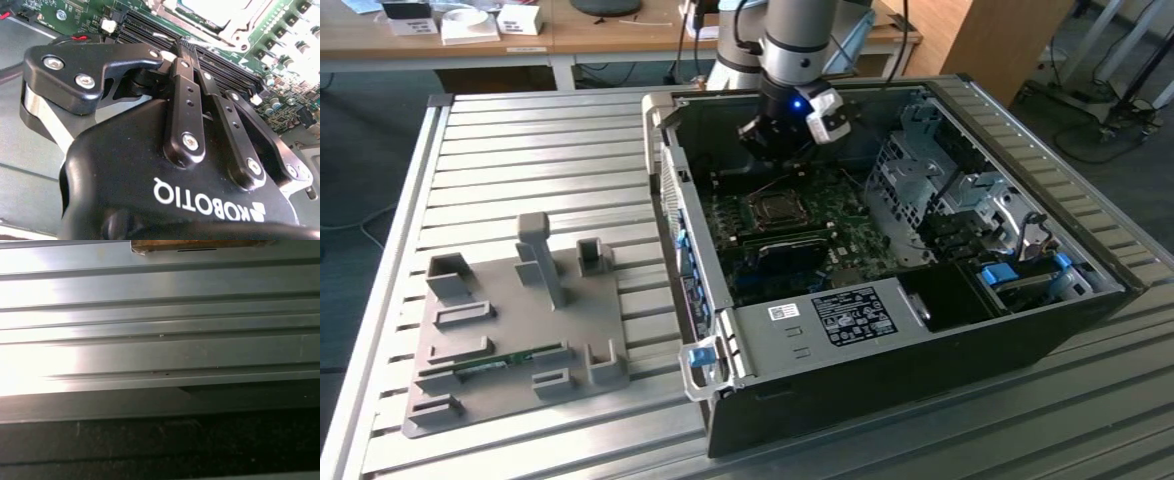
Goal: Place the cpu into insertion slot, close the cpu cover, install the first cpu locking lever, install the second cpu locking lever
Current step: 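Install the first cpu locking lever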
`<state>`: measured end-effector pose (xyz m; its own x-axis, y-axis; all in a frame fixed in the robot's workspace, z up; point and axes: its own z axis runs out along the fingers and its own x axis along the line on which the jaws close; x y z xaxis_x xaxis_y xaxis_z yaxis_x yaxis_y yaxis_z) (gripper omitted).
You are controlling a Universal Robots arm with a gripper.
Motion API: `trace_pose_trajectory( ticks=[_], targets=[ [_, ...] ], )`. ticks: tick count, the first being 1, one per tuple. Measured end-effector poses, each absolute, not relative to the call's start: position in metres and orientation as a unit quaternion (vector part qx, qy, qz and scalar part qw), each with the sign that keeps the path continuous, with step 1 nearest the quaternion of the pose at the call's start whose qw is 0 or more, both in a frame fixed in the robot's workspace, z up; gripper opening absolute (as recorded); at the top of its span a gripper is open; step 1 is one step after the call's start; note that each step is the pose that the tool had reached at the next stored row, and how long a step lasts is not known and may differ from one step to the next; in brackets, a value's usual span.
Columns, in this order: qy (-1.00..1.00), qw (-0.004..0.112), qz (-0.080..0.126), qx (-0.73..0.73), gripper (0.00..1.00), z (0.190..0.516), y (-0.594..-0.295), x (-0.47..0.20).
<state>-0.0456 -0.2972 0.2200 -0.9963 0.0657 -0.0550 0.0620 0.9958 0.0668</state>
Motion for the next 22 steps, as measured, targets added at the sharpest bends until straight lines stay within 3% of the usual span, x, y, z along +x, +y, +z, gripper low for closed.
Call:
trace_pose_trajectory(
  ticks=[22],
  targets=[
    [0.999, 0.028, 0.033, 0.032, 0.1, 0.2105, -0.2972, -0.0369]
  ],
)
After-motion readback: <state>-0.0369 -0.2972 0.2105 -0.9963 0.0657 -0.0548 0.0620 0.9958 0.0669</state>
